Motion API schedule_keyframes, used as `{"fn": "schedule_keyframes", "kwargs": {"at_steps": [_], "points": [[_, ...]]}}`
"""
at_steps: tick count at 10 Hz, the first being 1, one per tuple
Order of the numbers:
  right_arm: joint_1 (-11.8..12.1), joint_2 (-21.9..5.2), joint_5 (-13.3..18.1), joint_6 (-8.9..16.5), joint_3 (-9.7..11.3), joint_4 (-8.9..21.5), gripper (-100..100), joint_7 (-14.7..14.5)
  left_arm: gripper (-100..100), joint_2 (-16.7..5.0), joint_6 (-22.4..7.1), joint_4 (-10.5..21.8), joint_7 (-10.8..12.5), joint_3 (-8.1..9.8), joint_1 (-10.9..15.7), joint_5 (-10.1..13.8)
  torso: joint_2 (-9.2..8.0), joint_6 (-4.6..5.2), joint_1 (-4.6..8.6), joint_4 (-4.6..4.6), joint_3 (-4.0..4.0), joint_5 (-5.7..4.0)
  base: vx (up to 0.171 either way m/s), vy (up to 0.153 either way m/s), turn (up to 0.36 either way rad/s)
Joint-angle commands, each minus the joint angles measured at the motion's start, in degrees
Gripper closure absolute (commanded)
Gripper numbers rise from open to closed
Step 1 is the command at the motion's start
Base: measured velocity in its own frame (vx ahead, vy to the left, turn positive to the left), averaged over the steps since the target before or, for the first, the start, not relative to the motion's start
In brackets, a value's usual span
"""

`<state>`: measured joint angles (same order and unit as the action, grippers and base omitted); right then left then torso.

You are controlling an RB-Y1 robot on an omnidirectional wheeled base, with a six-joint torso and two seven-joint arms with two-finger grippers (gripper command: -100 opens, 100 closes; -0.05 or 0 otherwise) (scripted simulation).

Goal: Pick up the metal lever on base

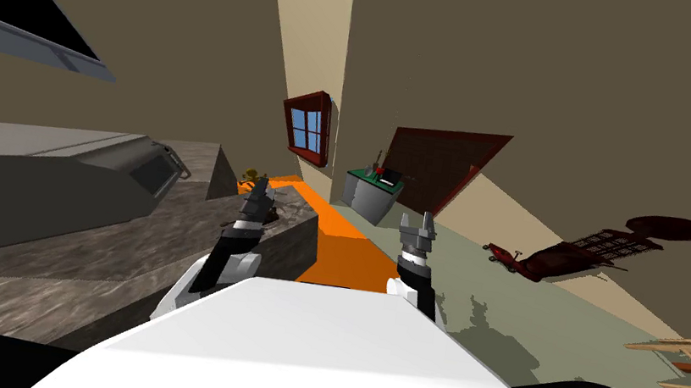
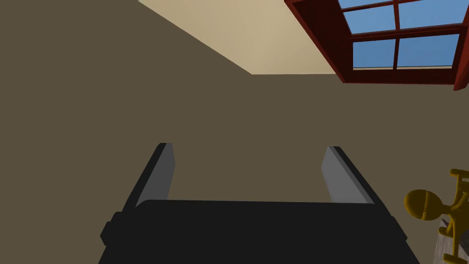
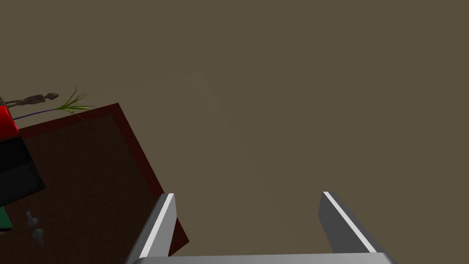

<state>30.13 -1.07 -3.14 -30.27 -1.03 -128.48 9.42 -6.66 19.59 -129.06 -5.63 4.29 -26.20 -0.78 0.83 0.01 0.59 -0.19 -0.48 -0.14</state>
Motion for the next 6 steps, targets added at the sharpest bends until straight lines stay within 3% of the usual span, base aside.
{"fn": "schedule_keyframes", "kwargs": {"at_steps": [1, 3, 6], "points": [[0.0, 0.0, 0.0, 0.0, 0.0, 0.0, 0, 0.0, -100, -0.7, -1.6, 0.0, 0.6, 0.22, 0.4, 0.4, 0.00, 0.00, 0.00, 0.00, 0.00, 0.00, 0.155, -0.098, -0.016], [0.0, 0.0, 0.0, 0.0, 0.0, 0.0, 0, 0.0, -100, -3.1, -5.4, 0.1, 2.7, 1.07, 1.1, 2.4, -0.23, -0.01, -0.16, 0.05, 0.13, 0.04, 0.175, -0.124, -0.056], [0.0, 0.0, 0.0, 0.0, 0.0, 0.0, 0, 0.0, -100, -4.4, -8.9, 0.3, 3.8, 1.51, 1.4, 3.7, -0.23, -0.01, 0.00, 0.05, 0.13, 0.00, 0.139, -0.126, -0.017]]}}
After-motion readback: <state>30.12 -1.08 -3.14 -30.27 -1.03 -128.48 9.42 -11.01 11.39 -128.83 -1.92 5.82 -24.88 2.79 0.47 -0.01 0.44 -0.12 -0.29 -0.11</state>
